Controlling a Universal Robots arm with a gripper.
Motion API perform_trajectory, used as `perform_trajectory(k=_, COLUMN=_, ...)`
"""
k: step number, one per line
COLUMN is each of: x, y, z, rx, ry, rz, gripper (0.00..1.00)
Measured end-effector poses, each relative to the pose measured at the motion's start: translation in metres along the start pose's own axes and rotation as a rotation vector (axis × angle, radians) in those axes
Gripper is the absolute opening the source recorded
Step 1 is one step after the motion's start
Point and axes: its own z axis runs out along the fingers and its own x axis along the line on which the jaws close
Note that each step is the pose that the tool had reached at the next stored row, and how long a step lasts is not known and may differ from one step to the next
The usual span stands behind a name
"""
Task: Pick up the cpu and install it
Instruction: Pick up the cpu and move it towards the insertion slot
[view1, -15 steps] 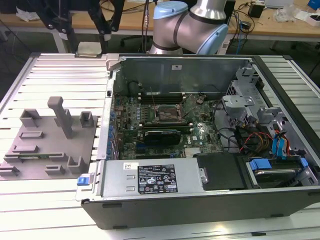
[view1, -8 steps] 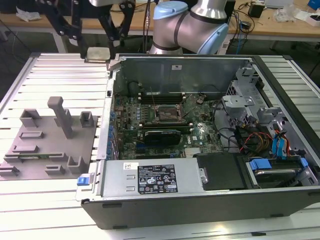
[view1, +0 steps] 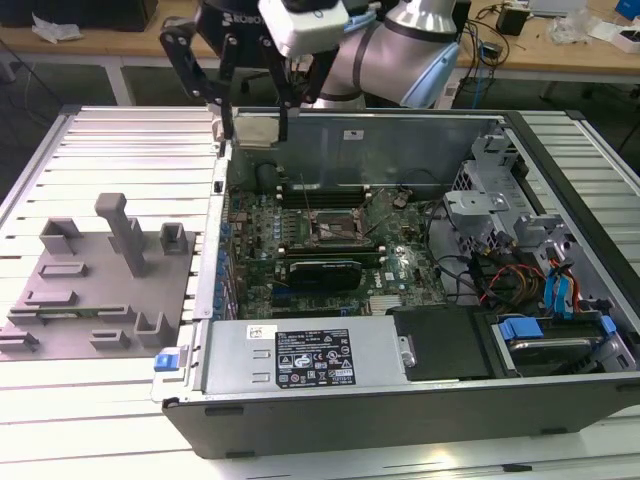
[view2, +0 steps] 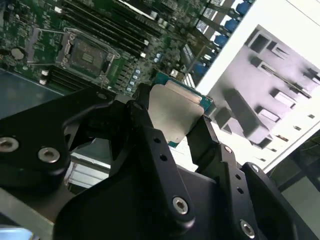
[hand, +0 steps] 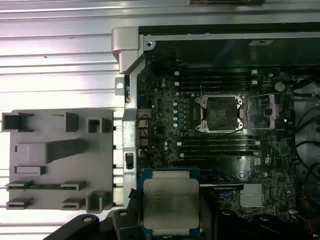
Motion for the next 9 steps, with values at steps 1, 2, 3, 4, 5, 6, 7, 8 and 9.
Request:
perform_trajectory(k=1, x=-0.0024, y=0.0000, z=0.0018, rx=-0.0001, ry=0.0002, rz=0.000, gripper=0.55)
perform_trajectory(k=2, x=-0.0044, y=0.0000, z=0.0034, rx=-0.0002, ry=0.0002, rz=0.000, gripper=0.55)
perform_trajectory(k=3, x=-0.0077, y=0.0000, z=0.0061, rx=-0.0002, ry=0.0003, rz=0.000, gripper=0.55)
perform_trajectory(k=4, x=-0.0106, y=-0.0001, z=0.0083, rx=0.0000, ry=0.0003, rz=0.000, gripper=0.55)
perform_trajectory(k=5, x=-0.0127, y=-0.0001, z=0.0098, rx=-0.0001, ry=0.0004, rz=0.000, gripper=0.55)
perform_trajectory(k=6, x=-0.0150, y=-0.0001, z=0.0118, rx=-0.0002, ry=0.0003, rz=0.000, gripper=0.55)
perform_trajectory(k=7, x=-0.0172, y=-0.0001, z=0.0133, rx=-0.0001, ry=0.0003, rz=0.000, gripper=0.55)
perform_trajectory(k=8, x=-0.0206, y=-0.0001, z=0.0152, rx=-0.0001, ry=0.0003, rz=0.000, gripper=0.55)
perform_trajectory(k=9, x=-0.0246, y=-0.0001, z=0.0174, rx=0.0000, ry=0.0004, rz=0.000, gripper=0.55)
